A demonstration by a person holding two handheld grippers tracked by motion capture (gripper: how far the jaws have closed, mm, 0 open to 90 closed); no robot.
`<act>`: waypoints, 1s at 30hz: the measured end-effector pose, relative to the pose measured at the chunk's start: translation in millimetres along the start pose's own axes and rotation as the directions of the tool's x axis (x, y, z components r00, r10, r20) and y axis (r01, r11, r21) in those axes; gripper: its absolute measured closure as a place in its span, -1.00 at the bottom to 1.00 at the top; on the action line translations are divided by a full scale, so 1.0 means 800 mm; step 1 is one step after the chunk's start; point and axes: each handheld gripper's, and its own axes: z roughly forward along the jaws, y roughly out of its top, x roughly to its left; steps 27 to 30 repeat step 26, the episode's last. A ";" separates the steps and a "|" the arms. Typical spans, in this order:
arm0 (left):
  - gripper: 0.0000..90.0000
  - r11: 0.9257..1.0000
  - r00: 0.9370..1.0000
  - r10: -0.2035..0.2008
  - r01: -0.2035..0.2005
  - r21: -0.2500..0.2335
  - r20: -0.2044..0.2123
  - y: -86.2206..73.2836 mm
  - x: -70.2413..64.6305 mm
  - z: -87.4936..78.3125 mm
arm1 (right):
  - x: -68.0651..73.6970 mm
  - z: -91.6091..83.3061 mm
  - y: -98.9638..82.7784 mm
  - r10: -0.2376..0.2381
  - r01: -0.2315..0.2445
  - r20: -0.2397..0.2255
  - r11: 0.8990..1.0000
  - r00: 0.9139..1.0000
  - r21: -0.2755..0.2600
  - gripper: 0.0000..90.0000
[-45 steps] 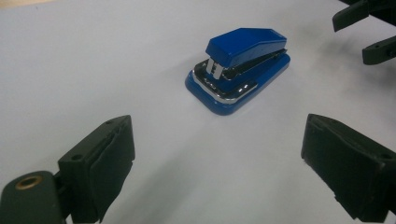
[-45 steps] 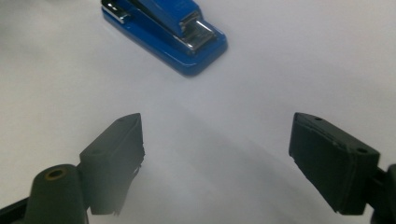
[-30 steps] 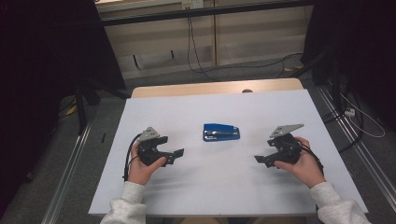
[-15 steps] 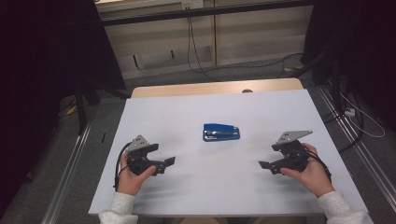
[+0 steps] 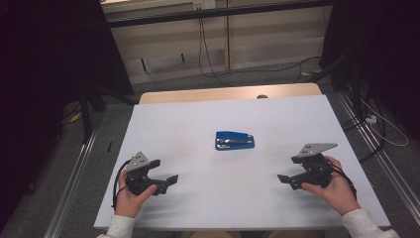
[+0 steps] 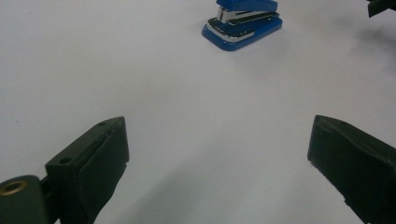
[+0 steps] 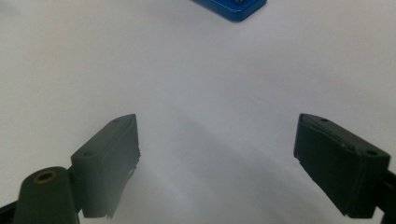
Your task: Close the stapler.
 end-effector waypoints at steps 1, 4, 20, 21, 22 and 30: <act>-0.88 1.000 1.000 0.000 0.000 0.002 -0.003 -0.001 0.001 -0.001 | 0.000 0.000 0.000 0.000 0.000 0.000 1.000 1.000 0.000 -0.70; -0.88 1.000 1.000 0.008 -0.008 0.002 -0.017 -0.003 0.002 -0.006 | 0.003 0.000 -0.004 -0.011 0.011 -0.011 1.000 1.000 0.015 -0.70; -0.88 1.000 0.999 -0.013 0.012 -0.019 -0.044 -0.012 0.010 -0.022 | 0.009 -0.007 -0.014 -0.014 0.014 -0.016 1.000 1.000 0.013 -0.72; -0.88 1.000 0.999 -0.013 0.012 -0.017 -0.042 -0.012 0.011 -0.022 | 0.008 -0.007 -0.014 -0.014 0.014 -0.014 1.000 1.000 0.014 -0.72; -0.88 1.000 0.999 -0.013 0.012 -0.015 -0.039 -0.011 0.011 -0.021 | 0.008 -0.008 -0.015 -0.010 0.010 -0.014 1.000 1.000 0.015 -0.72; -0.88 1.000 0.999 -0.010 0.009 -0.011 -0.042 -0.011 0.012 -0.019 | 0.008 -0.009 -0.015 -0.009 0.009 -0.012 1.000 1.000 0.012 -0.72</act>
